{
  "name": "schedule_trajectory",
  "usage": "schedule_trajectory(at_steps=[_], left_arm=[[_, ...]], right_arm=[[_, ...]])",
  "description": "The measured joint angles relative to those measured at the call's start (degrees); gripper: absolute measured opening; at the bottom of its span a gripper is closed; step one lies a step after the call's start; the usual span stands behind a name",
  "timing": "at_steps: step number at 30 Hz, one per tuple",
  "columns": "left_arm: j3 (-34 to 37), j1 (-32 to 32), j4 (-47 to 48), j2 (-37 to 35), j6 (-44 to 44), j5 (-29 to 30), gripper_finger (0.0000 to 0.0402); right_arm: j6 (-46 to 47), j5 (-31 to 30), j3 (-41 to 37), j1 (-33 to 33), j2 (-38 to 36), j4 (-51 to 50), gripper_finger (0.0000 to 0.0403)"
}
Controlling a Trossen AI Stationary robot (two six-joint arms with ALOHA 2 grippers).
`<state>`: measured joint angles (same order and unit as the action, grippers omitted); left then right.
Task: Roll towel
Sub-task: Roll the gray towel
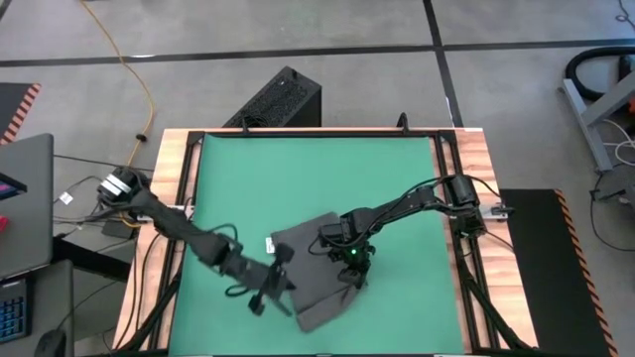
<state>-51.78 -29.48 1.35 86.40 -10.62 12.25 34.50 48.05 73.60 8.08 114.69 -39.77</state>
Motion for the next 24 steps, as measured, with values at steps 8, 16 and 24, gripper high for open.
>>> schedule_trajectory(at_steps=[8,16,24], left_arm=[[-0.01,-6.51,-7.54,6.48,-2.47,-0.07,0.0007],[-0.03,-6.98,-10.30,7.30,-5.41,-9.51,0.0080],[-0.03,-9.67,-11.29,7.44,-21.69,-5.34,0.0174]], right_arm=[[-0.35,-0.44,0.00,-0.39,0.00,1.09,0.0026],[1.34,-1.48,0.00,-0.15,-0.02,3.39,0.0026],[2.42,-1.59,0.00,-0.07,-0.04,3.90,0.0026]])
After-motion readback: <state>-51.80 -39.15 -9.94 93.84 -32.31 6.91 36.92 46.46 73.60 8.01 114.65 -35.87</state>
